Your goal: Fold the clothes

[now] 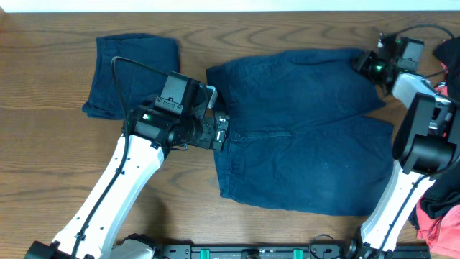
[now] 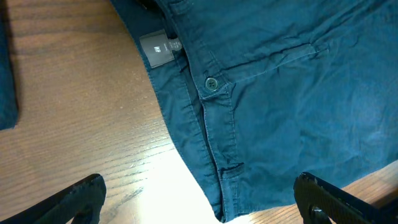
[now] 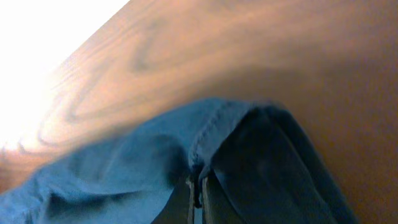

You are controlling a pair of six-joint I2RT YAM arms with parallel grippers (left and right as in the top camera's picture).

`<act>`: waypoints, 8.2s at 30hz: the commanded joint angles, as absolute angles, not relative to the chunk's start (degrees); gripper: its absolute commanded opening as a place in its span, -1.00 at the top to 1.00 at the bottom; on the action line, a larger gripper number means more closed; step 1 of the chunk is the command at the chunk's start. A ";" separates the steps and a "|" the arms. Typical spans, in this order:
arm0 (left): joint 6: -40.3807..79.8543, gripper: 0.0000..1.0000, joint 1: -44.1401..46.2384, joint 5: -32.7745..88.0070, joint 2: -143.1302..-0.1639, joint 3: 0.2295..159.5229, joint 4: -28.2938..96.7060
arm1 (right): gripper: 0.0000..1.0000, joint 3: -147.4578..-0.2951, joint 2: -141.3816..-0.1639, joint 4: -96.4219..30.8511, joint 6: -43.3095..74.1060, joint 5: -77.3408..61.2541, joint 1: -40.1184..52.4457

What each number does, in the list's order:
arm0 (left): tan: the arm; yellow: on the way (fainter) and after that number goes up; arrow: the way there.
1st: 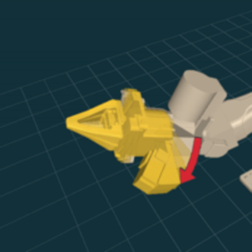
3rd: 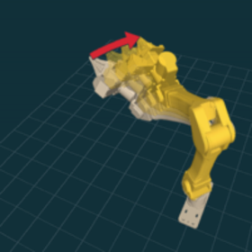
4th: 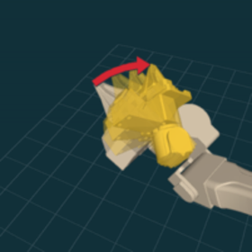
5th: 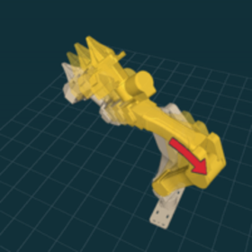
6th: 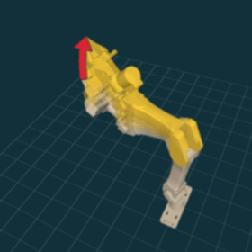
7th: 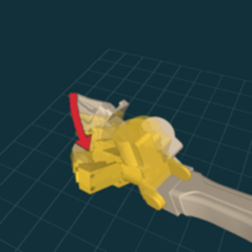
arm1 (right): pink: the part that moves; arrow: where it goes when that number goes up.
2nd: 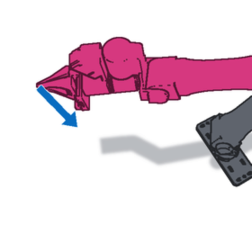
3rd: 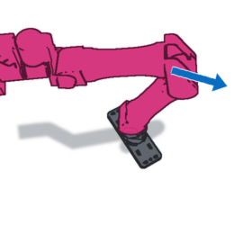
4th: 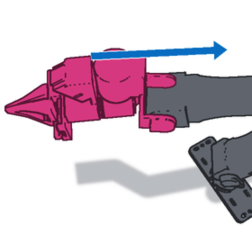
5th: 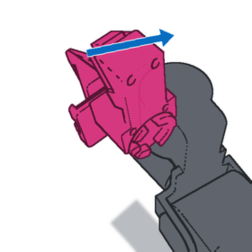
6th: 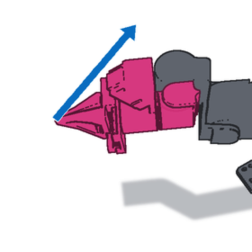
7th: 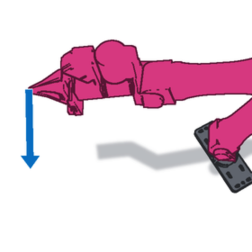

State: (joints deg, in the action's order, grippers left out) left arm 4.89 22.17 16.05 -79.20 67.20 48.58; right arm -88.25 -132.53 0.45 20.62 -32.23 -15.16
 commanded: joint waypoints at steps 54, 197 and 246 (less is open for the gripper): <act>24.16 -0.98 21.89 21.74 -81.10 53.78 53.23 | -0.99 -81.23 -82.50 -64.51 17.50 -15.70 -23.92; 25.36 0.88 9.72 14.68 -61.98 41.63 10.52 | 0.98 -54.46 -80.66 -7.07 42.15 -37.63 -17.37; 20.99 -0.38 8.82 20.97 -89.21 42.02 4.16 | -0.40 -54.70 -104.20 -7.68 11.16 -36.80 -18.02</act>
